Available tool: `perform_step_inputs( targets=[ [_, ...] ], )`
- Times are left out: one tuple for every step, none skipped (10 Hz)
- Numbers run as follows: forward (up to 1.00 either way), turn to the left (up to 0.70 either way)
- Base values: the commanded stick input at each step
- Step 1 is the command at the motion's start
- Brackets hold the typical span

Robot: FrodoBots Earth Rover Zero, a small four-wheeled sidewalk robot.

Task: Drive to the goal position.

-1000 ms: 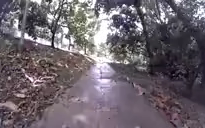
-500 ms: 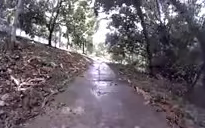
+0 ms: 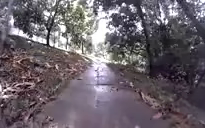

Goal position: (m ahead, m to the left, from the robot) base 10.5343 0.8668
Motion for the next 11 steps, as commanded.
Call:
perform_step_inputs(
  targets=[
    [0.7, 0.01],
    [0.7, 0.0],
    [0.7, 0.16],
    [0.7, 0.25],
    [0.7, 0.28],
    [0.7, 0.28],
    [0.7, 0.0],
    [0.7, 0.0],
    [0.7, 0.08],
    [0.7, 0.16],
    [0.7, 0.15]
  ],
)
